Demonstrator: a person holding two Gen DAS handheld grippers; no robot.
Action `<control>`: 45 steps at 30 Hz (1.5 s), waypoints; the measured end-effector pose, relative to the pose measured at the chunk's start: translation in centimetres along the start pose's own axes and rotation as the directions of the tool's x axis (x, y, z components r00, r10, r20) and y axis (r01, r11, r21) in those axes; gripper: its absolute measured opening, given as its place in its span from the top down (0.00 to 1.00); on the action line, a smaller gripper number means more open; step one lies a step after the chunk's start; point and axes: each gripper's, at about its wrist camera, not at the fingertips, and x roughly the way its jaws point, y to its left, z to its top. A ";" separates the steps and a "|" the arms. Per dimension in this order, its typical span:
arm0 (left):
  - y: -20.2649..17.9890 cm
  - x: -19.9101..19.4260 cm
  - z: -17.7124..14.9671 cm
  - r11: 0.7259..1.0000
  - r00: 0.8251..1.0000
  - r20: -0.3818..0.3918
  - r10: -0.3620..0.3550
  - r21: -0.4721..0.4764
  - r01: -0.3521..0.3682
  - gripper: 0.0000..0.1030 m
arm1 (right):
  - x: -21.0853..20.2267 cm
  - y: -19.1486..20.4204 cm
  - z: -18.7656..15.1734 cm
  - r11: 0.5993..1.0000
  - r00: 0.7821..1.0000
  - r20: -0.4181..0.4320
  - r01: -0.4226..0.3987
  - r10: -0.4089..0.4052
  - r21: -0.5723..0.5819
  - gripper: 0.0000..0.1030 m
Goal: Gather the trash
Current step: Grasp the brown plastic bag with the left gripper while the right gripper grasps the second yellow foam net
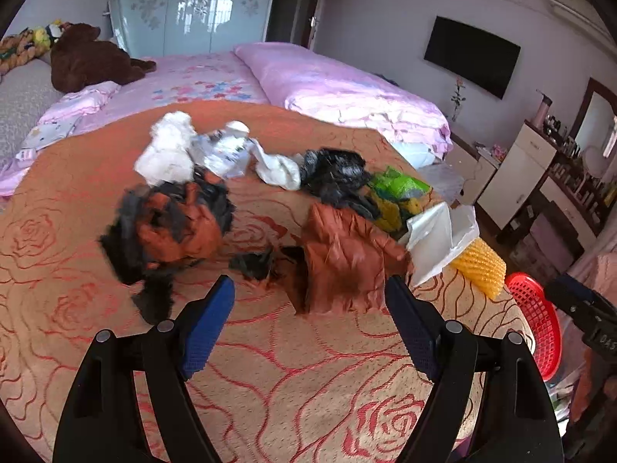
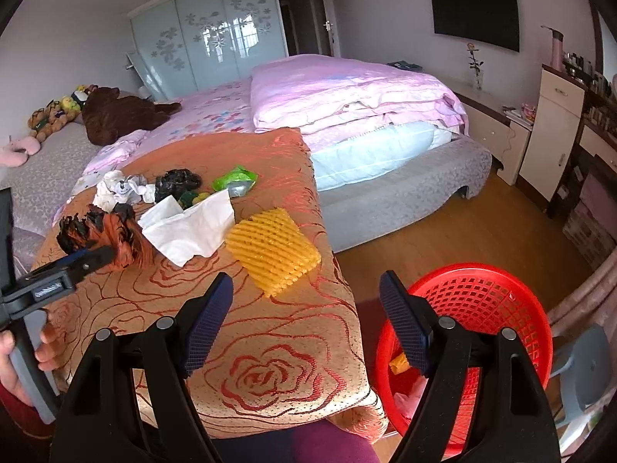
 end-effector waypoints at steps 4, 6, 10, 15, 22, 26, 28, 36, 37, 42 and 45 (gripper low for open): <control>-0.1 -0.8 1.0 1.000 0.999 0.052 0.011 0.016 -0.012 0.25 | 0.1 -0.1 -0.1 1.000 1.000 -0.003 -0.003 0.003 0.013 0.27; -0.7 -0.6 1.5 0.999 0.999 0.051 0.004 0.033 -0.006 0.24 | 0.1 -0.2 -0.2 1.000 1.000 -0.005 -0.003 0.003 0.018 0.27; -2.1 1.2 1.8 0.993 1.000 0.012 0.008 0.114 -0.009 0.21 | 0.1 -0.4 -0.2 1.000 1.000 -0.005 -0.004 0.004 0.024 0.27; -2.3 2.8 0.9 0.991 0.999 -0.039 -0.014 0.131 0.019 0.21 | 0.2 -0.4 -0.2 1.000 1.000 -0.006 -0.003 0.003 0.019 0.27; -2.6 2.5 0.1 0.990 1.000 -0.013 -0.010 0.141 0.012 0.39 | 2.0 0.3 0.5 0.999 1.000 -0.008 0.010 -0.010 -0.047 0.27; -2.9 2.3 0.2 0.988 1.000 0.002 0.000 0.154 0.000 0.46 | 4.0 1.0 1.1 0.996 1.000 -0.023 -0.008 0.006 -0.088 0.27; -3.0 2.2 0.2 0.988 1.000 0.011 0.000 0.156 -0.001 0.49 | 4.8 1.5 1.5 0.994 0.999 -0.030 -0.030 0.027 -0.104 0.27; -2.1 1.4 0.2 0.991 1.000 0.013 -0.012 0.132 0.010 0.61 | 8.1 3.0 2.2 0.985 0.995 -0.098 -0.046 0.030 -0.167 0.37; -2.0 1.3 0.2 0.992 1.000 0.014 -0.013 0.127 0.011 0.63 | 8.3 3.0 2.1 0.984 0.994 -0.107 -0.045 0.027 -0.170 0.39; -1.6 0.8 0.0 0.994 1.000 0.023 -0.016 0.110 0.013 0.65 | 8.2 2.9 1.7 0.982 0.995 -0.099 -0.028 0.009 -0.188 0.62; -1.2 0.2 0.1 0.995 0.999 0.034 -0.023 0.094 0.019 0.66 | 7.6 2.6 1.5 0.984 0.994 -0.103 -0.043 0.025 -0.173 0.70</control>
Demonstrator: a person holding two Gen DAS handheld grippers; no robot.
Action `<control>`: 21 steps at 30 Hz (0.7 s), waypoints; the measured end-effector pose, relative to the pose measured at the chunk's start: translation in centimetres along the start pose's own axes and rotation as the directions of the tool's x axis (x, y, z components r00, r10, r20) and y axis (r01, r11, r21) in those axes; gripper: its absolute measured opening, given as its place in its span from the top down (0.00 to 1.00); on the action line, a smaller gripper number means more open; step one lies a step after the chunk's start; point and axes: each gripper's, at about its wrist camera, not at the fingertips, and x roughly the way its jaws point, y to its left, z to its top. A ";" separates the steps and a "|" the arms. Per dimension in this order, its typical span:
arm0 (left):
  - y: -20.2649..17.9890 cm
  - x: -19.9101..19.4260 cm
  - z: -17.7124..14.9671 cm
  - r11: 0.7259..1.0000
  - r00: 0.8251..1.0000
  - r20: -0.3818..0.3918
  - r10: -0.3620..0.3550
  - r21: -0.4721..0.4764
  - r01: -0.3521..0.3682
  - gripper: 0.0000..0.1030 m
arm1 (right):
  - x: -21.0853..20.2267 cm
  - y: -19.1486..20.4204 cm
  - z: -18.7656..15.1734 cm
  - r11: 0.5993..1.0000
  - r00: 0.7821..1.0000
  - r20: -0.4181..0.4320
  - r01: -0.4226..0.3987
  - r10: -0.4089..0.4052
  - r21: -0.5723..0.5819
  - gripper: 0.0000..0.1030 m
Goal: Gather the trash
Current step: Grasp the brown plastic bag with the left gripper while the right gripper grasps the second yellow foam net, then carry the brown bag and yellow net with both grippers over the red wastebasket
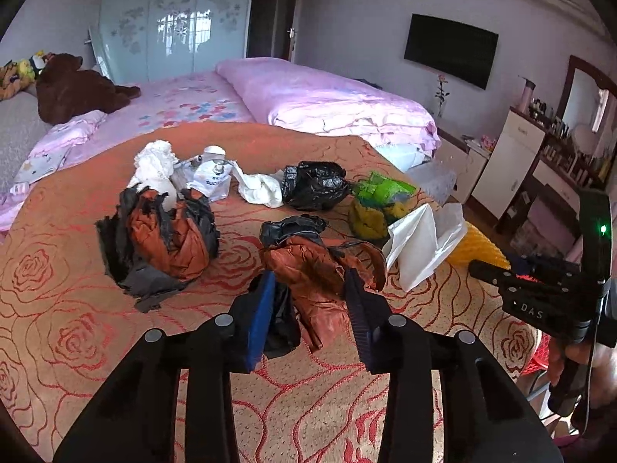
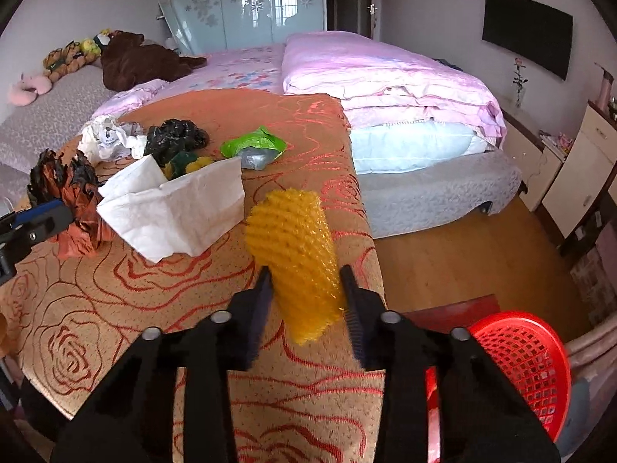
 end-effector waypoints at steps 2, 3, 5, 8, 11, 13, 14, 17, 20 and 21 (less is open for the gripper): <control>0.3 -0.7 0.1 1.000 1.000 0.009 -0.010 -0.015 0.010 0.66 | -0.4 -0.1 -0.2 1.000 1.000 0.004 -0.010 0.010 0.013 0.71; 0.3 -0.9 0.1 1.000 1.000 0.013 -0.014 -0.019 0.015 0.66 | -0.6 -0.1 -0.3 1.000 1.000 0.009 -0.016 0.015 0.019 0.72; 0.6 -1.9 0.1 0.999 0.999 0.030 -0.024 -0.028 0.025 0.66 | -1.4 0.0 -0.6 0.999 0.999 0.025 -0.028 0.027 0.027 0.72; 0.7 -3.0 0.1 0.999 0.998 0.053 -0.032 -0.032 0.034 0.66 | -2.8 0.4 -0.9 0.999 0.998 0.052 -0.034 0.032 0.030 0.72; 0.5 -4.3 0.4 0.999 0.996 0.081 -0.034 -0.028 0.036 0.66 | -4.2 0.7 -1.0 0.999 0.996 0.084 -0.027 0.024 0.028 0.72; 0.2 -4.8 0.6 0.999 0.995 0.094 -0.034 -0.024 0.036 0.66 | -5.1 0.9 -0.8 0.999 0.994 0.106 -0.018 0.015 0.026 0.72; 0.0 -5.1 0.7 0.999 0.994 0.101 -0.034 -0.021 0.036 0.66 | -5.5 0.9 -0.8 1.000 0.993 0.114 -0.014 0.011 0.026 0.72; -0.4 -5.8 1.0 0.999 0.992 0.118 -0.031 -0.014 0.033 0.66 | -6.7 0.9 -0.5 0.999 0.989 0.145 -0.006 0.000 0.039 0.72; -1.0 -6.2 1.3 1.000 0.991 0.134 -0.027 -0.005 0.028 0.66 | -7.9 0.8 -0.2 0.998 0.985 0.171 -0.008 -0.001 0.056 0.72; -1.3 -6.4 1.4 1.000 0.990 0.141 -0.025 0.000 0.025 0.66 | -8.4 0.7 -0.1 0.998 0.984 0.181 -0.009 -0.003 0.064 0.72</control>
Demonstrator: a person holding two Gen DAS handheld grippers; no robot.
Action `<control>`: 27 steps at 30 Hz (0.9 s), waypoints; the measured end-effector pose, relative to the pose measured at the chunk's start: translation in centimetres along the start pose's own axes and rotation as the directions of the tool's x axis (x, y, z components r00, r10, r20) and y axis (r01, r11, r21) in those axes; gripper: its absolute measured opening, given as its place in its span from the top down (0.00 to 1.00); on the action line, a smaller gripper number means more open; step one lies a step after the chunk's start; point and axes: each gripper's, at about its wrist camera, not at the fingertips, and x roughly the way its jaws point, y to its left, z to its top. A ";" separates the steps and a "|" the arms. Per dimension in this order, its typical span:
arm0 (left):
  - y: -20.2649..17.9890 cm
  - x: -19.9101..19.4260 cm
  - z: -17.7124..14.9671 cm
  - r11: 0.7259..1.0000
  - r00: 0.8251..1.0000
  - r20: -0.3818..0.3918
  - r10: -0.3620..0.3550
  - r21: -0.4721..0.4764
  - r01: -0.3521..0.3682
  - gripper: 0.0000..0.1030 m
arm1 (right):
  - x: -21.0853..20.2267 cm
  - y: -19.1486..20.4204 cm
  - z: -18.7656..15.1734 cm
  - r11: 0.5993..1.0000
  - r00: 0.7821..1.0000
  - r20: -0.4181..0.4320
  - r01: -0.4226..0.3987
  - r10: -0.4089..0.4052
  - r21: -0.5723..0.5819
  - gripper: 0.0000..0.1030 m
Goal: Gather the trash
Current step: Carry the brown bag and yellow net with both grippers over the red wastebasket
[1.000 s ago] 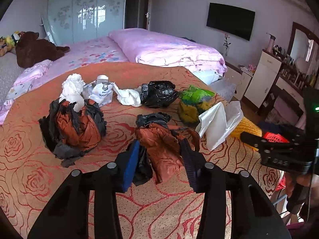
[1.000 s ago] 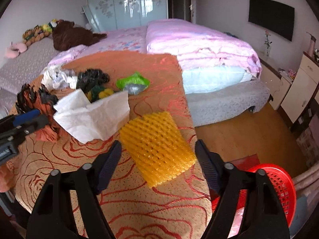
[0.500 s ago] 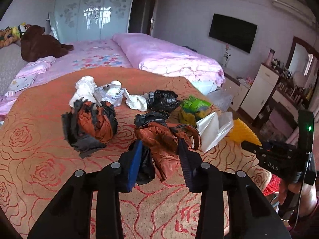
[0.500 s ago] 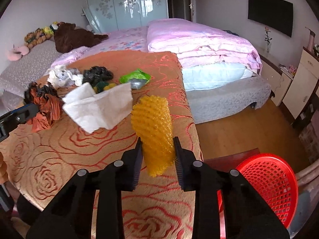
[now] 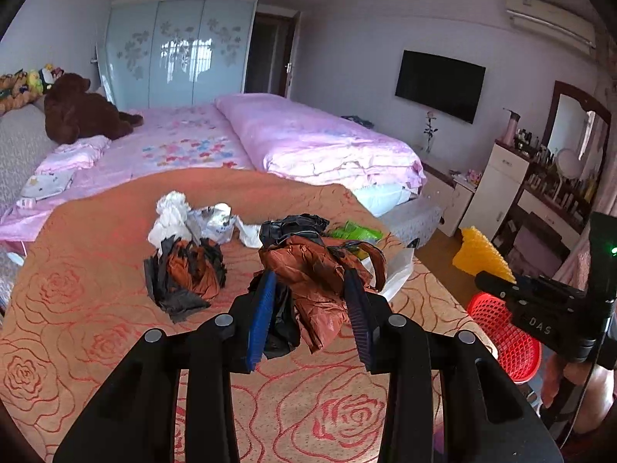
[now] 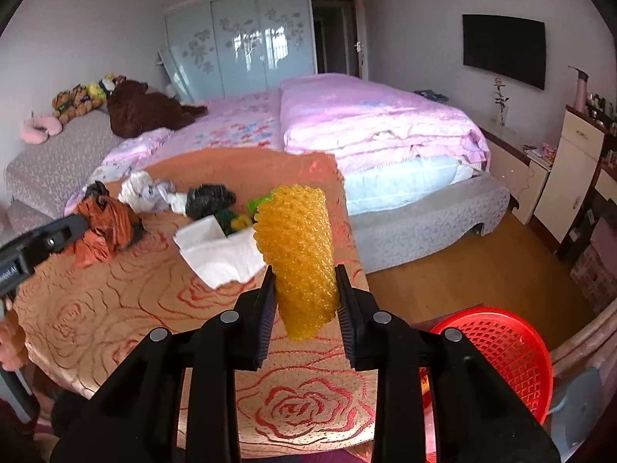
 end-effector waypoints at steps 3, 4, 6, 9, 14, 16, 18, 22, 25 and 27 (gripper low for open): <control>-0.6 -0.4 0.2 1.000 1.000 0.014 0.001 0.014 -0.001 0.66 | -1.2 -0.1 0.4 1.000 1.000 0.024 0.004 -0.004 0.023 0.72; -0.9 -0.5 0.4 1.000 1.000 0.019 -0.002 0.018 0.002 0.66 | -1.7 -0.2 0.6 0.999 0.999 0.032 0.006 -0.007 0.031 0.72; -1.4 -0.7 0.5 1.000 1.000 0.028 -0.007 0.026 0.006 0.66 | -2.5 -0.4 0.9 0.999 0.999 0.050 0.011 -0.013 0.041 0.72; -2.3 -0.9 0.8 0.999 0.999 0.036 -0.020 0.041 0.018 0.66 | -3.9 -0.8 1.2 0.998 0.997 0.077 0.028 -0.032 0.052 0.72; -4.2 -0.7 1.3 0.996 0.997 0.046 -0.058 0.068 0.055 0.66 | -5.8 -1.7 1.5 0.994 0.987 0.124 0.092 -0.098 0.054 0.72; -5.0 -0.7 1.3 0.994 0.996 0.047 -0.072 0.082 0.068 0.66 | -6.7 -2.4 1.6 0.992 0.983 0.141 0.112 -0.120 0.064 0.72; -5.9 -0.6 1.5 0.992 0.995 0.046 -0.086 0.100 0.081 0.66 | -7.3 -3.0 1.6 0.989 0.979 0.150 0.124 -0.135 0.078 0.72; -7.9 -0.3 1.8 0.984 0.992 0.042 -0.120 0.134 0.113 0.66 | -8.5 -4.5 1.8 0.983 0.972 0.166 0.151 -0.166 0.100 0.72; -9.2 0.0 1.9 0.979 0.989 0.033 -0.145 0.151 0.139 0.66 | -9.3 -5.5 1.6 0.979 0.967 0.173 0.169 -0.186 0.113 0.72; -10.1 0.3 1.9 0.975 0.987 0.027 -0.160 0.160 0.154 0.66 | -9.7 -6.3 1.4 0.976 0.964 0.173 0.182 -0.201 0.123 0.72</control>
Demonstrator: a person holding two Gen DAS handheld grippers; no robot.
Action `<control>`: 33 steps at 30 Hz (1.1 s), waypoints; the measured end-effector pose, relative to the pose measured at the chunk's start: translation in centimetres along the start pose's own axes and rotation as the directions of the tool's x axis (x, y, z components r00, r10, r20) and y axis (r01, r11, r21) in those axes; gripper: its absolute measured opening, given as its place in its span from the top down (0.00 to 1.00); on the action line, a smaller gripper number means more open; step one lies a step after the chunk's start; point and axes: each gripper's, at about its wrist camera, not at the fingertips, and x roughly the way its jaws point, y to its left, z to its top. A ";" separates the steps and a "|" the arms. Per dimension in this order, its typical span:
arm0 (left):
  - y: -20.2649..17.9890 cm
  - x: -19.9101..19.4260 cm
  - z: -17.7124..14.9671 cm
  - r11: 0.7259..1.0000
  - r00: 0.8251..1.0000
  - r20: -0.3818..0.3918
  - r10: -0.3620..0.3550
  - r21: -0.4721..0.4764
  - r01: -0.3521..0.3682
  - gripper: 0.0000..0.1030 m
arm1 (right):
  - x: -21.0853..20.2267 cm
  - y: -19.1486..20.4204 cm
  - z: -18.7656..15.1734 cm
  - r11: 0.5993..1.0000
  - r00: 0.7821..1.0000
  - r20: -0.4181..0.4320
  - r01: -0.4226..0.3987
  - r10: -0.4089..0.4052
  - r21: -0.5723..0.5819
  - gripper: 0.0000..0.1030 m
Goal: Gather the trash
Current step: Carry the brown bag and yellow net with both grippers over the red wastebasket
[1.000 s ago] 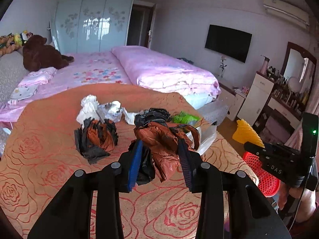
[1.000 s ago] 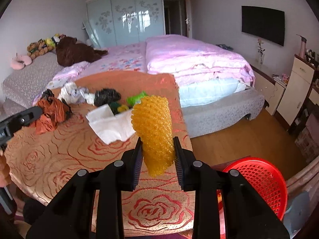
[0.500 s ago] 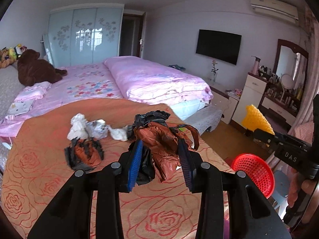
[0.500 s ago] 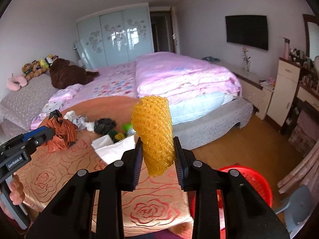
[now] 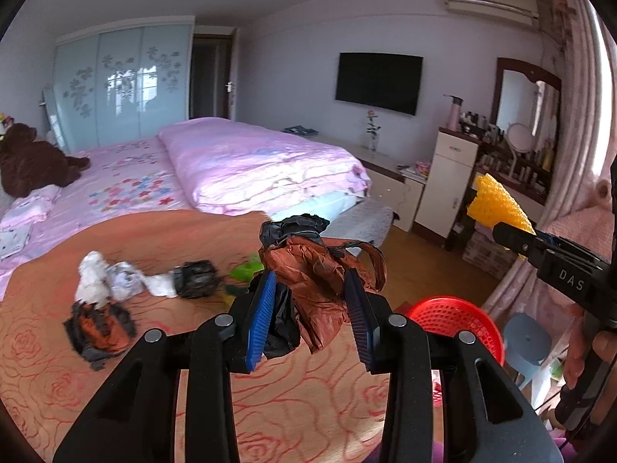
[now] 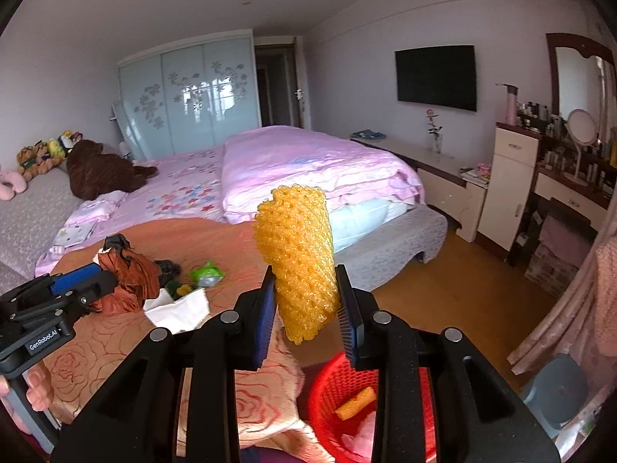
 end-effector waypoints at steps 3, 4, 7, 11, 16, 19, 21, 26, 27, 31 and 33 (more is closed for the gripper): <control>-1.3 0.6 0.2 1.000 1.000 -0.006 -0.024 0.015 0.025 0.66 | -0.2 -1.3 -0.3 1.000 1.000 -0.008 0.027 -0.027 0.011 0.72; -1.7 0.9 0.3 0.999 0.999 -0.009 -0.032 0.018 0.032 0.66 | -0.2 -1.8 -0.5 0.999 0.999 -0.011 0.038 -0.038 0.015 0.72; -2.9 1.8 0.3 0.998 0.998 -0.021 -0.062 0.024 0.062 0.66 | -0.2 -3.1 -1.1 0.997 0.998 -0.023 0.066 -0.066 0.032 0.72; -5.0 3.2 0.2 0.993 0.993 -0.051 -0.102 0.045 0.104 0.66 | -0.2 -4.9 -2.2 0.993 0.994 -0.046 0.103 -0.100 0.064 0.72; -7.6 5.0 -0.4 0.984 0.983 -0.101 -0.155 0.072 0.163 0.65 | 0.2 -6.8 -3.6 0.984 0.986 -0.079 0.154 -0.147 0.087 0.72; -9.1 6.4 -0.8 0.979 0.976 -0.137 -0.172 0.086 0.185 0.65 | 0.6 -7.4 -4.6 0.980 0.982 -0.100 0.169 -0.159 0.106 0.72; -9.9 7.4 -1.2 0.975 0.969 -0.165 -0.187 0.090 0.203 0.65 | 1.0 -7.9 -5.2 0.977 0.979 -0.115 0.179 -0.167 0.113 0.72; -12.4 10.2 -2.4 0.964 0.947 -0.245 -0.208 0.113 0.241 0.65 | 2.5 -9.4 -6.5 0.966 0.965 -0.181 0.217 -0.191 0.137 0.71; -12.7 10.7 -2.6 0.962 0.943 -0.258 -0.210 0.116 0.246 0.65 | 2.8 -9.8 -6.8 0.964 0.961 -0.199 0.222 -0.191 0.146 0.71; -14.5 12.9 -4.0 0.950 0.918 -0.331 -0.219 0.141 0.278 0.64 | 4.1 -11.4 -8.1 0.952 0.945 -0.265 0.245 -0.192 0.183 0.71; -15.1 13.9 -4.6 0.946 0.907 -0.359 -0.218 0.149 0.286 0.64 | 4.8 -11.9 -8.5 0.947 0.936 -0.300 0.252 -0.187 0.197 0.71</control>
